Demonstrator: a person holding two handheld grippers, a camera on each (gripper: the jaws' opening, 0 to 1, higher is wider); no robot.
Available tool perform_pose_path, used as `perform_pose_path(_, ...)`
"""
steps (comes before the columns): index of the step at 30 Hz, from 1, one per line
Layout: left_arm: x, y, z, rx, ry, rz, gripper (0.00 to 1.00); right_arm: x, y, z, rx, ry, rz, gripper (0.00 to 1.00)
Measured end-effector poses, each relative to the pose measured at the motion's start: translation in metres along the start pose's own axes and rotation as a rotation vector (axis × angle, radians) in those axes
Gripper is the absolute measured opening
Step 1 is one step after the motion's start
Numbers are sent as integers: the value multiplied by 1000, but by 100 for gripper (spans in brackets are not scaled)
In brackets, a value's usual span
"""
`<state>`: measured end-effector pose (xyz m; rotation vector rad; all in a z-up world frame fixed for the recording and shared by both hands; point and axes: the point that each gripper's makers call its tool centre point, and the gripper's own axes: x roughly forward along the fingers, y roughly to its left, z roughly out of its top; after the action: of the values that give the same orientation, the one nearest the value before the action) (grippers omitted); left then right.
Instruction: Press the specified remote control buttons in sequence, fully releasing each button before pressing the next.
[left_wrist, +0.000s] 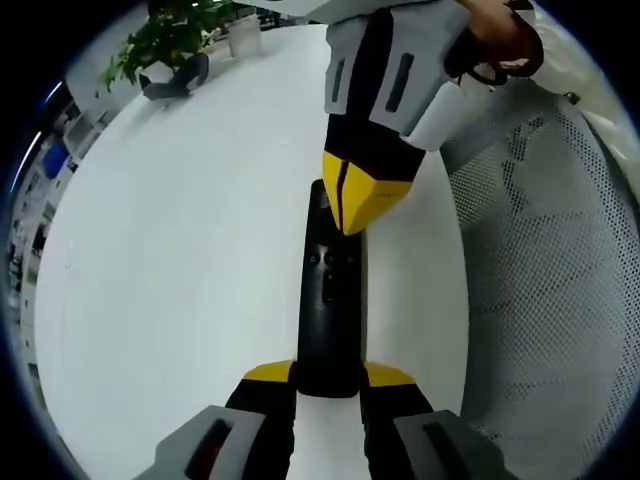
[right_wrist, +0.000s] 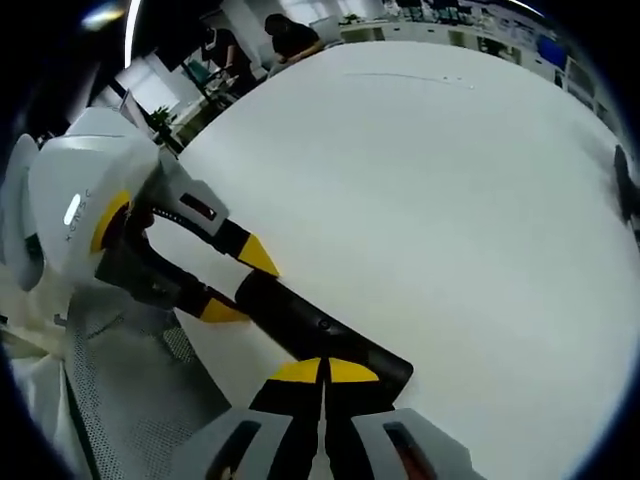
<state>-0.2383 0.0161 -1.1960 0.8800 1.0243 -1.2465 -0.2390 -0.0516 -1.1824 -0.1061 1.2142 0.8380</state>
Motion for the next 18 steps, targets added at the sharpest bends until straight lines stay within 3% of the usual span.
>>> perform_pose_path(18, 0, 0, 0, 3, 7, -1, 23, 2, -1, -2, -26, 3, -19, 0)
